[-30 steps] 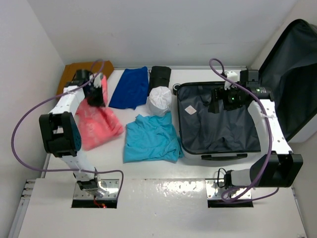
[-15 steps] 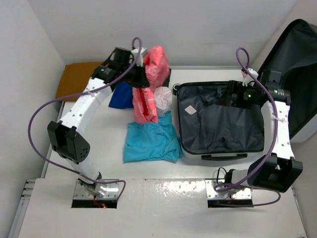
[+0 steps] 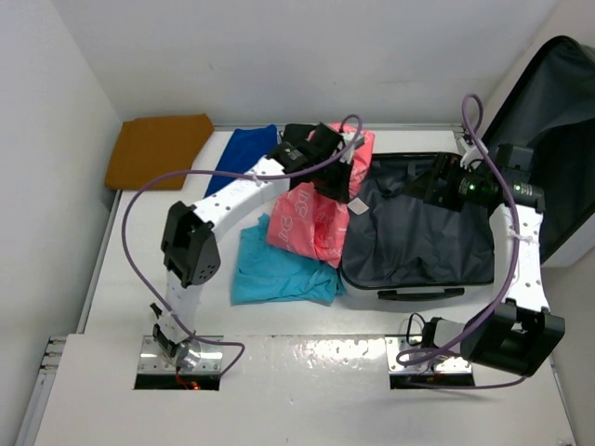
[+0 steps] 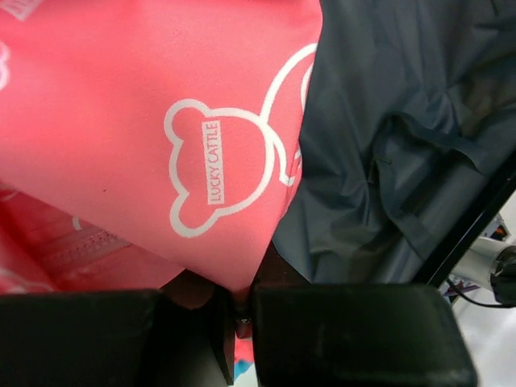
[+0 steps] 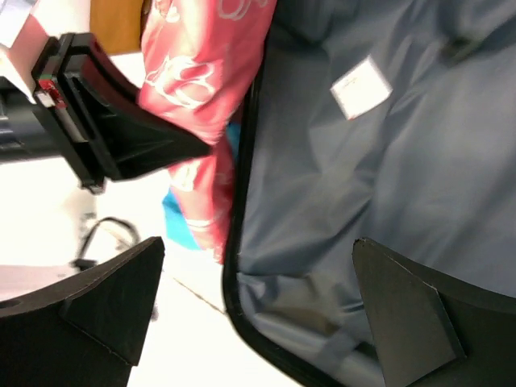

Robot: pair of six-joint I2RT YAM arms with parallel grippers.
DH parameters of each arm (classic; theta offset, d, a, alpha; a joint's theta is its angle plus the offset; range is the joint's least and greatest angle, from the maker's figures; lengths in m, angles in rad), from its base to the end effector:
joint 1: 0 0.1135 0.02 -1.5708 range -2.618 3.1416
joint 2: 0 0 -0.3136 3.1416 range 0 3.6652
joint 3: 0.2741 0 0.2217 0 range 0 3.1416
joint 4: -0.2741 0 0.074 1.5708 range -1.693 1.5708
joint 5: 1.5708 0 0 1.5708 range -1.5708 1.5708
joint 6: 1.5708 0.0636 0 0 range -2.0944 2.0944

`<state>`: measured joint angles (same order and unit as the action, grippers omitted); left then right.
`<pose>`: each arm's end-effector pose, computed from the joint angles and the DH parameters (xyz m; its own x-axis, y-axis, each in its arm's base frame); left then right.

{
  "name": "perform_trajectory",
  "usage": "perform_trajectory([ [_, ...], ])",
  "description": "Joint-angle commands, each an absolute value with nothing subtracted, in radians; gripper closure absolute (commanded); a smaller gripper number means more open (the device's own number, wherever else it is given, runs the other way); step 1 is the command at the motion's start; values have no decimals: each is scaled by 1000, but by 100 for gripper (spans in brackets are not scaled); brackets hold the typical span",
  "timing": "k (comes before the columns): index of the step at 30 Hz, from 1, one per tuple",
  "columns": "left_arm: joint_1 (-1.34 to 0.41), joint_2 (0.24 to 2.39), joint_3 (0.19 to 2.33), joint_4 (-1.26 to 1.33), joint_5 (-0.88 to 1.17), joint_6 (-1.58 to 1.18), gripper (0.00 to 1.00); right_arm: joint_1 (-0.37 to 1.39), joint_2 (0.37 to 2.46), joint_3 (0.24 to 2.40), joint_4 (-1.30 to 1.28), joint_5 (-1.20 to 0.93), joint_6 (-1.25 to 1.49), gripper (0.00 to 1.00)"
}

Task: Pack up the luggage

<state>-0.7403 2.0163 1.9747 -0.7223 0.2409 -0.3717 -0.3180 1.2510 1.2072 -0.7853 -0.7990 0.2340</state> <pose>0.3359 -0.3275 0.3537 -0.7599 0.2165 -0.6129 0.5433 0.7292 -0.4161 0.2206 -0.0246 0.3745 -0.7373 0.4130 -0.5346 -0.0728 0.7382 0.6706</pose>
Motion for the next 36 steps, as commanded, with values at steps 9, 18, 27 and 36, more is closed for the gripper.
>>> perform_trajectory([
  [9,-791,2002,1902,-304,440,-529,100,-258,1319,986,-439,-807,656,0],
  [18,-825,2174,2022,-201,495,-713,85,-334,1236,904,-373,-722,692,0],
  [27,-749,2061,1948,-192,485,-623,0,-339,1250,813,-310,-716,707,0],
  [36,-672,1772,1917,-152,424,-483,0,-185,1316,715,-203,-623,753,0],
])
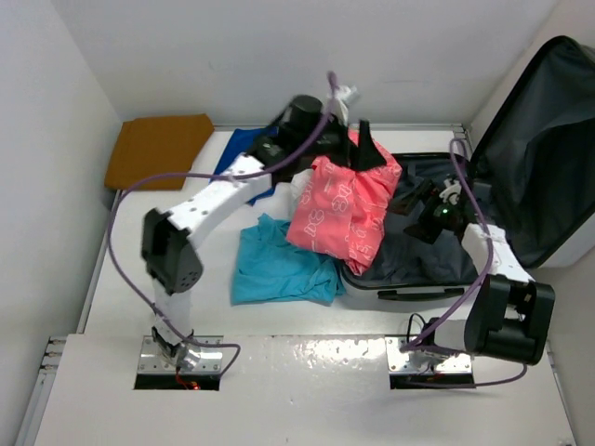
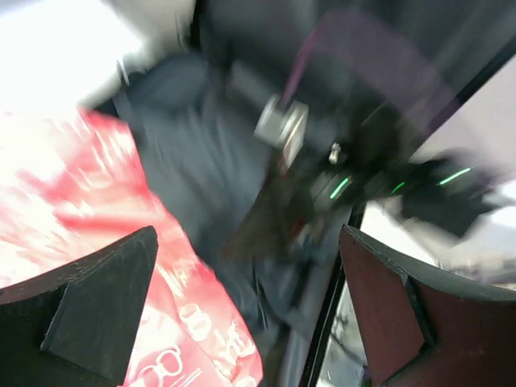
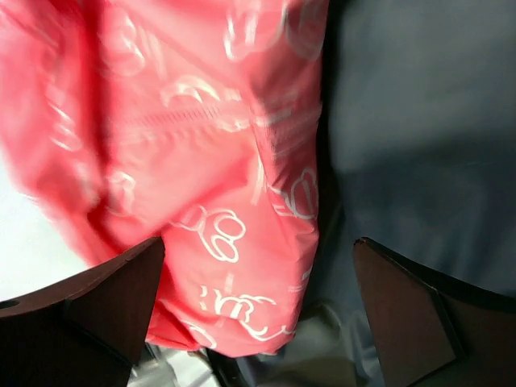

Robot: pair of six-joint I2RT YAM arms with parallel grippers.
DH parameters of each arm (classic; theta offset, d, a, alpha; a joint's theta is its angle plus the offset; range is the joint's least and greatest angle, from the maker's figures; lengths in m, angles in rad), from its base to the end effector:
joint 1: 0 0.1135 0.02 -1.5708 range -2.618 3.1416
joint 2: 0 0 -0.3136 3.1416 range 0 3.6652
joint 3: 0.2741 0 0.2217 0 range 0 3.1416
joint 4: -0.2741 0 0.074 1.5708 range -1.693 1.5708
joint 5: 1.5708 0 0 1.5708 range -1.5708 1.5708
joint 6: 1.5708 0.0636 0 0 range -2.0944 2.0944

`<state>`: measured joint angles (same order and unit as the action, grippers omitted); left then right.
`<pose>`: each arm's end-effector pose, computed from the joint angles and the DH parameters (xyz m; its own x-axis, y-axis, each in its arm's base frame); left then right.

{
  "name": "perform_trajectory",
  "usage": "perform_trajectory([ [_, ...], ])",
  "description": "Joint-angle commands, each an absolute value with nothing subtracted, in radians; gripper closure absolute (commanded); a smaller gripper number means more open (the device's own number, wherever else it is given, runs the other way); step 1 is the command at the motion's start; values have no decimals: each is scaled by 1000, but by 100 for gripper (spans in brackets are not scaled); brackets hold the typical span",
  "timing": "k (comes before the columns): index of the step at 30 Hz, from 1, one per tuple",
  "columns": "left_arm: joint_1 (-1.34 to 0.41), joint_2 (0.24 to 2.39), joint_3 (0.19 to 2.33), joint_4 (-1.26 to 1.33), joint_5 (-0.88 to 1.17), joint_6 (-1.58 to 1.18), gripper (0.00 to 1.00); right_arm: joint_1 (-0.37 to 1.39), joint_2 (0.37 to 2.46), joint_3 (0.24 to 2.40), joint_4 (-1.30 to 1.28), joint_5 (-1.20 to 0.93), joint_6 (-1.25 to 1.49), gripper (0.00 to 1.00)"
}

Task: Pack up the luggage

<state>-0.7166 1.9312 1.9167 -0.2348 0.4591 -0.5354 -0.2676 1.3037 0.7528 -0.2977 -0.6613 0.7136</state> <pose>0.3373 -0.3312 0.4315 -0.6256 -0.0616 -0.7777 0.6900 0.4214 -0.5884 0.2346 -0.0238 0.2622 -0.6668 0.7185 -0.1981 0.3354 0.5267 0.7811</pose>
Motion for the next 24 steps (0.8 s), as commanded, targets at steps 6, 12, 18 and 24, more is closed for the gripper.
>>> perform_trajectory([
  [6,-506,1636,1830,-181,388,-534,0,-46,1417,658,-88,-548,824,0],
  [12,-379,1546,1706,-181,388,-555,0,-15,1488,621,-23,-590,865,10],
  [18,-278,1526,1645,-152,388,-589,0,-12,1528,610,55,-699,908,85],
  [24,-222,1508,1582,-143,397,-563,0,-58,1506,733,-398,-744,486,100],
])
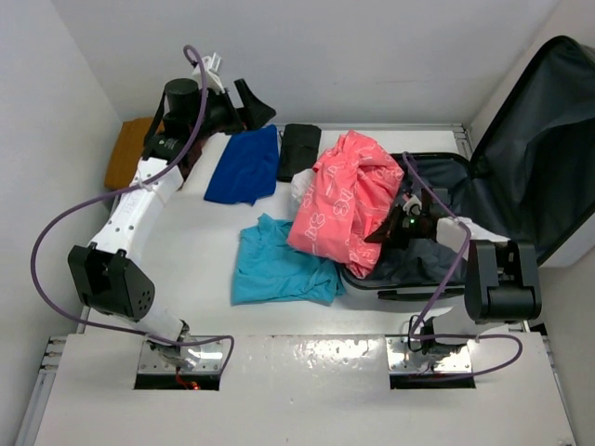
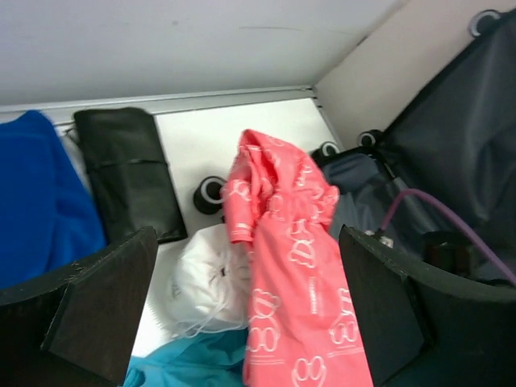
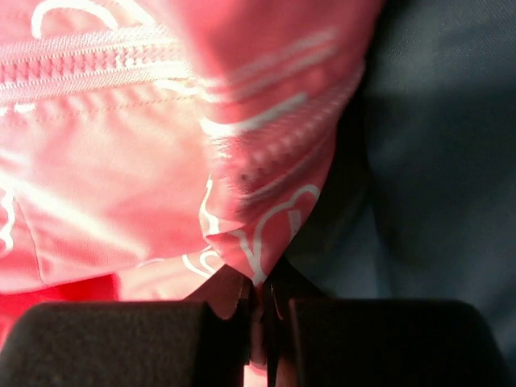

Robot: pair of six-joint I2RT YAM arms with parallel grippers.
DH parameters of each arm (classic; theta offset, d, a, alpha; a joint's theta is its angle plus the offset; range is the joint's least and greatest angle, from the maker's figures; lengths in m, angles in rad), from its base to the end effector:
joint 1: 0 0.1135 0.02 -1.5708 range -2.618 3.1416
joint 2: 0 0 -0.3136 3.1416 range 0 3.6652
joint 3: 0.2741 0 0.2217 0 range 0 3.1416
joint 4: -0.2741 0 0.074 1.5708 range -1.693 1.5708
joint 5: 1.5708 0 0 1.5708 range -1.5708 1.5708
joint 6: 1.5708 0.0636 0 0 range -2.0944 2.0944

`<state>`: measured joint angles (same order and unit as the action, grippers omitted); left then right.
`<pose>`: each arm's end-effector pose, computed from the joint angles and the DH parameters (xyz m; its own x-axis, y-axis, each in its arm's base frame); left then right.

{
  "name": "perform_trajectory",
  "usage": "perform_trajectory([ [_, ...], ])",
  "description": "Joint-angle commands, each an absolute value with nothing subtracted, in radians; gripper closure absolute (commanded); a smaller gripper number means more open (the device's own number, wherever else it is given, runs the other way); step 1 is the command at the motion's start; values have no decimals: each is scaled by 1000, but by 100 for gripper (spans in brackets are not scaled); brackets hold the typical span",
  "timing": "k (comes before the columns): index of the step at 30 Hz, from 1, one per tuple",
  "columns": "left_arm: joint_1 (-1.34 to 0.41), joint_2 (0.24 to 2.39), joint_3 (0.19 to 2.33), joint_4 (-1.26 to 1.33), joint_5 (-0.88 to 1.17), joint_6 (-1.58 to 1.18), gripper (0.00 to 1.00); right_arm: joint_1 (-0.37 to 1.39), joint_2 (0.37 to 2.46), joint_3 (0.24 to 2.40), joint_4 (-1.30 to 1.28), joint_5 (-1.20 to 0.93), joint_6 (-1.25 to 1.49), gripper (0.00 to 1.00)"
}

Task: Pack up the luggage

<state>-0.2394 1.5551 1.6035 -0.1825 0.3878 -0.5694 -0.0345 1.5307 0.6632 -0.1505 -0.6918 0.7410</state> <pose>0.3411 -0.1080 0.4796 -0.4240 -0.4102 -0.8074 0.4215 0.6997 -0.5769 0.2570 0.0317 0.1982 -0.8356 0.5490 -0.0209 0.3468 0.5565 0.7550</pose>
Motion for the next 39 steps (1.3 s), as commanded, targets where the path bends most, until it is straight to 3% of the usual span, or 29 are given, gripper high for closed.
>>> perform_trajectory([
  [1,-212,1499,1565,-143,397,-563,0,-69,1508,765,-449,-742,438,100],
  [6,-193,1480,1528,-143,397,-515,0,-159,1613,960,-813,-681,85,100],
  [13,-184,1480,1485,-153,407,-470,0,-184,1756,1124,-1005,-508,-168,100],
  [24,-144,1489,1456,-164,387,-451,0,-175,1767,1060,-924,-295,-235,100],
  [32,-144,1499,1425,-164,333,-442,0,-204,1758,1126,-813,-218,-155,100],
  [37,-144,1508,1405,-164,324,-408,0,-182,1741,1192,-883,-274,-147,68],
  [39,-144,1508,1405,-164,324,-394,0,-202,1678,1218,-919,-331,-144,50],
])
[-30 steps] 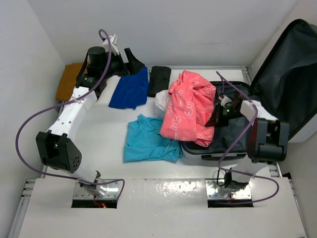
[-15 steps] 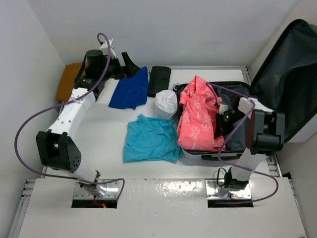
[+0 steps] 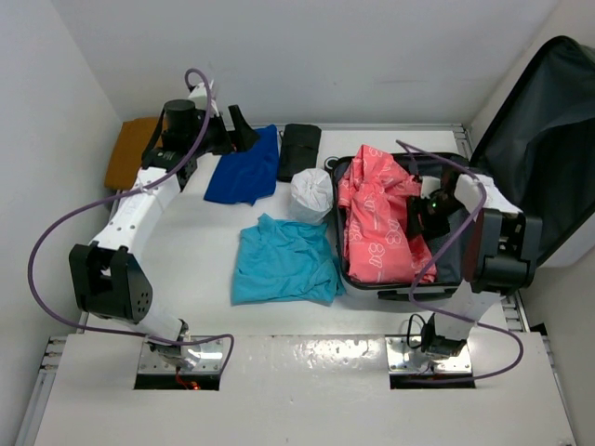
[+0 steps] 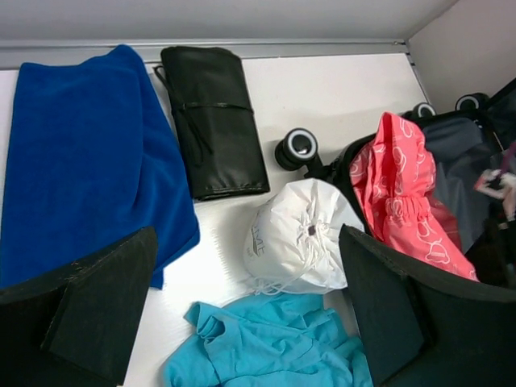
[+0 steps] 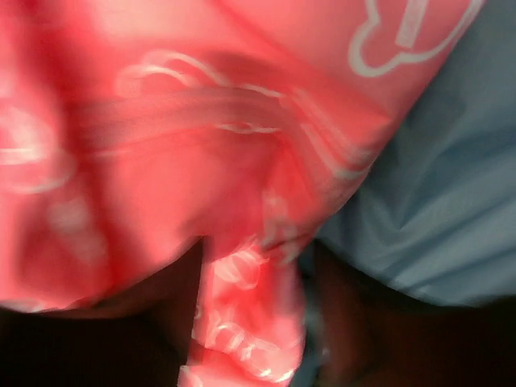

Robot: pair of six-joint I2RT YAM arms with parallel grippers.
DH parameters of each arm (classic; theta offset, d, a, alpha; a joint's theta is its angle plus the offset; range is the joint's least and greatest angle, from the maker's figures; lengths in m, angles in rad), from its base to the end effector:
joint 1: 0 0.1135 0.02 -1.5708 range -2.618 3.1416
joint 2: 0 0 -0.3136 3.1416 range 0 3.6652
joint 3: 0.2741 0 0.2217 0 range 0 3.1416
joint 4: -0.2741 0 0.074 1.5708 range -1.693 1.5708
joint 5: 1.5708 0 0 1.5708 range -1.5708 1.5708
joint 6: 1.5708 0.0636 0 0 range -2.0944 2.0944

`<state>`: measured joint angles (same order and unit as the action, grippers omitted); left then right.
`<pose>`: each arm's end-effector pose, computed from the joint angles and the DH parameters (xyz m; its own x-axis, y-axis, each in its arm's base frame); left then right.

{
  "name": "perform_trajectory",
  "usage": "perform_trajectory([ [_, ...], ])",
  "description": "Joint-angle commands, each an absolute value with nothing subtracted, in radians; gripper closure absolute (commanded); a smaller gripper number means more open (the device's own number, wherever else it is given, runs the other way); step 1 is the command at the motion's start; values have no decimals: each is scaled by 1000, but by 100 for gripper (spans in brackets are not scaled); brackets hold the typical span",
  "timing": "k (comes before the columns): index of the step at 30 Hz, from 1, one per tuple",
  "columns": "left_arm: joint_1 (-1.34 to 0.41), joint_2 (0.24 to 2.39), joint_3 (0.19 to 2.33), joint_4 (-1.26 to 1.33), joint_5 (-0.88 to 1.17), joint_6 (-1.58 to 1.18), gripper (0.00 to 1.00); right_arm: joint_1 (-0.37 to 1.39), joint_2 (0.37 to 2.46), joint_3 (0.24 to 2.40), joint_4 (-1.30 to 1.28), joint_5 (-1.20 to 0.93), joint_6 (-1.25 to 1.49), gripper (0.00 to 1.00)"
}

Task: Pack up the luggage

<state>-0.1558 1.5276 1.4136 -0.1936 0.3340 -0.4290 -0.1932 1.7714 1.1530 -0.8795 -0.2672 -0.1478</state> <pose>0.3456 -0.0754 0.4216 -0.4614 -0.3253 -0.8254 0.2896 0.8242 -0.4867 0.2987 -0.0413 0.2110 -0.9926 0.0495 -0.1108 0.0204 0.9681 0.2497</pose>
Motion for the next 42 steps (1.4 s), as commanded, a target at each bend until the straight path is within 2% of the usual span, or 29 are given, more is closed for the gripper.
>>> perform_trajectory([
  [1,-144,1499,1394,-164,324,-394,0,-227,1658,1239,-929,-404,-146,38],
  [3,-135,1488,1382,-164,324,-368,0,-239,1579,1264,-920,-448,-112,32],
  [6,-135,1468,1362,-153,336,-354,0,-250,1487,1240,-786,-555,25,35],
  [7,-135,1468,1349,-144,336,-354,0,-242,1452,1226,-678,-593,104,45],
  [10,-126,1459,1336,-132,327,-354,0,-187,1434,1149,-375,-588,279,66],
  [13,-106,1468,1325,-123,316,-366,0,-91,1544,1213,-305,-523,327,73],
  [17,-83,1468,1316,-112,307,-385,0,-25,1670,1273,-226,-447,376,77],
  [20,-63,1468,1296,-103,307,-385,0,-12,1726,1253,-91,-407,406,77],
  [24,-34,1477,1276,-94,307,-385,0,35,1795,1235,-32,-345,394,77],
  [34,70,1558,1285,-94,229,-423,0,158,1900,1126,-228,-267,268,80],
  [39,92,1693,1432,-170,54,-318,0,184,1908,1130,-274,-250,259,80],
  [40,92,1727,1466,-201,20,-292,0,186,1911,1153,-344,-255,243,78],
  [42,92,1839,1570,-224,-56,-180,0,181,1901,1180,-371,-267,239,64],
])
